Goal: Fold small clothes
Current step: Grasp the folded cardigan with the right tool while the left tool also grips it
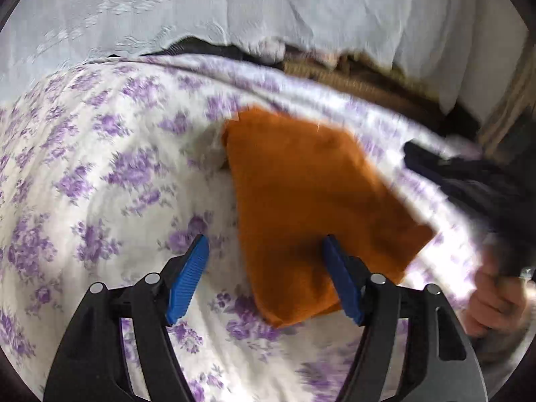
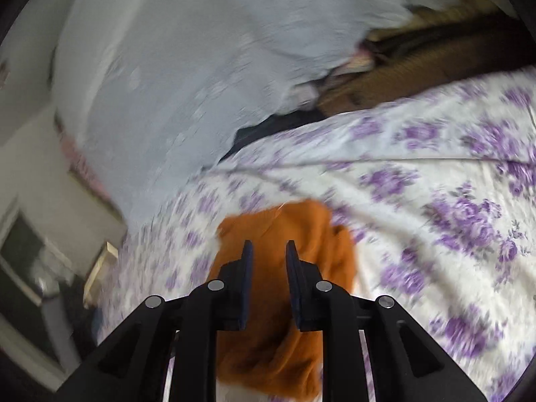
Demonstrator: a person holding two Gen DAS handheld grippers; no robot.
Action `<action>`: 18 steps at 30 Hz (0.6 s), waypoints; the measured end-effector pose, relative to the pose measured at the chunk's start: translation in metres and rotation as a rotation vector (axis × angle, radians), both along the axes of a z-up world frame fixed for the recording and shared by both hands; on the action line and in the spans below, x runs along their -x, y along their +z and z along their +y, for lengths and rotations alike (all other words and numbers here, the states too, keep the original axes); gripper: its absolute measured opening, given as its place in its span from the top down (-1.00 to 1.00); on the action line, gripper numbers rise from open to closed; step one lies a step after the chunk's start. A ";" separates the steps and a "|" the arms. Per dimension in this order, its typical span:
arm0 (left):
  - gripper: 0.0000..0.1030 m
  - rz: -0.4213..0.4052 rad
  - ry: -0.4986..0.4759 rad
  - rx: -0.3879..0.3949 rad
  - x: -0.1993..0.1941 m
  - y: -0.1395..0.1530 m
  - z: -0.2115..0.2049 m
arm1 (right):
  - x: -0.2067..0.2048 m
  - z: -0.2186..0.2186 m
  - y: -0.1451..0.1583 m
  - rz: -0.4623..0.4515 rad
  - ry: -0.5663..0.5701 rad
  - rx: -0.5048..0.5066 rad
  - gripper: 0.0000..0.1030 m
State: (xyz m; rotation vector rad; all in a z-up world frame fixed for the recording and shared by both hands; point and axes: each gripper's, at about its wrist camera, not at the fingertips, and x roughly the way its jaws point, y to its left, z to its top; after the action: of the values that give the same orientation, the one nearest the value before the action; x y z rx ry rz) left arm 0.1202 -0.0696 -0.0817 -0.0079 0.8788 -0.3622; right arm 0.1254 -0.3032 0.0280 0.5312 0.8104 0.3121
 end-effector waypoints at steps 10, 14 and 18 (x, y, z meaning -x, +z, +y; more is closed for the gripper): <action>-0.63 -0.033 0.017 0.021 0.001 0.007 0.011 | 0.026 0.017 0.006 0.008 -0.056 0.187 0.63; -0.64 0.006 0.023 -0.032 -0.032 0.016 -0.005 | -0.004 0.027 0.012 0.030 -0.065 0.151 0.63; -0.91 0.114 0.051 0.031 -0.060 -0.027 -0.007 | -0.034 0.022 -0.051 0.169 -0.098 0.125 0.70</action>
State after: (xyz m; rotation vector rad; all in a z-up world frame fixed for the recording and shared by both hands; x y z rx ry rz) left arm 0.1802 -0.0762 -0.1082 -0.0800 0.9838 -0.3303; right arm 0.1597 -0.2812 -0.0234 0.4822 0.9577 0.1266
